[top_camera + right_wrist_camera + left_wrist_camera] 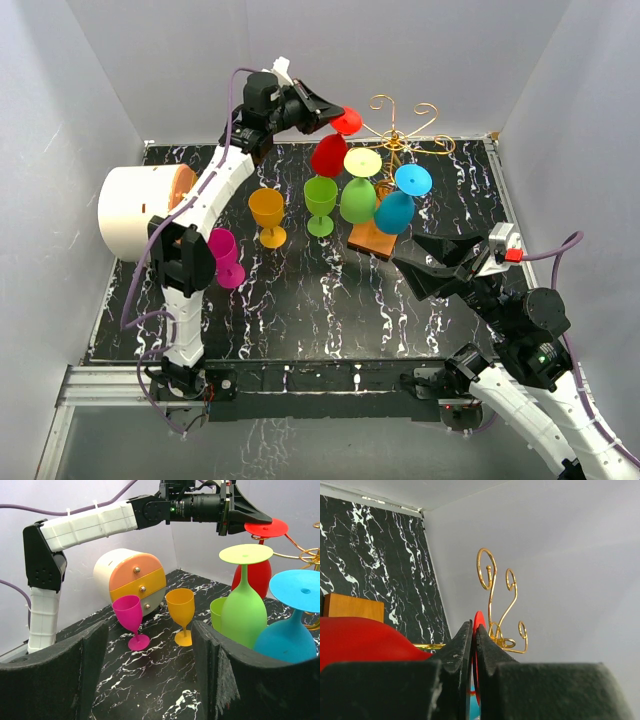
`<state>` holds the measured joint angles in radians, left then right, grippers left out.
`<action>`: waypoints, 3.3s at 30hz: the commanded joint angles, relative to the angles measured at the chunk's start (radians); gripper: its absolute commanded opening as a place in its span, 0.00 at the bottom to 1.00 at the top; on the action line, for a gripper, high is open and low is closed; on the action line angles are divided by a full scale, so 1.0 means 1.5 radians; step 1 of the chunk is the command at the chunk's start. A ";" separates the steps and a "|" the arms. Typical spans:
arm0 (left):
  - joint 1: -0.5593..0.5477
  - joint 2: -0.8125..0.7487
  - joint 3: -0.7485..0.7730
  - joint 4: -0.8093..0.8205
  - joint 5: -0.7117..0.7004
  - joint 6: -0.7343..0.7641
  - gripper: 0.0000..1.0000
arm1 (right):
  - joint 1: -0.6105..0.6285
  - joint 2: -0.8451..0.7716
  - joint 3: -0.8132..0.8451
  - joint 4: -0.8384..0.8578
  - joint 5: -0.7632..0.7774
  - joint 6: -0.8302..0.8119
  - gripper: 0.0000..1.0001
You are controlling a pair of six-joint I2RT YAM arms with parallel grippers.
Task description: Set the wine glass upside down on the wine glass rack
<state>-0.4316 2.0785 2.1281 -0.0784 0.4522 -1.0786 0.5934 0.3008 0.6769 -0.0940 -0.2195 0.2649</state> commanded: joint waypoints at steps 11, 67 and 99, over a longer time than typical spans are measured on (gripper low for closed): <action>0.000 -0.109 -0.065 0.035 0.026 0.018 0.05 | -0.003 0.005 -0.002 0.050 -0.002 0.009 0.65; -0.020 -0.510 -0.448 -0.384 -0.258 0.512 0.65 | -0.003 0.076 -0.029 0.013 0.148 0.175 0.66; -0.019 -0.209 -0.312 -0.445 -0.317 0.571 0.22 | -0.003 0.085 -0.074 -0.052 0.130 0.323 0.66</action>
<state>-0.4610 1.7432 1.6131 -0.6849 -0.0349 -0.2687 0.5934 0.4286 0.5289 -0.1879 -0.0120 0.7578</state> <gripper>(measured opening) 0.222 0.656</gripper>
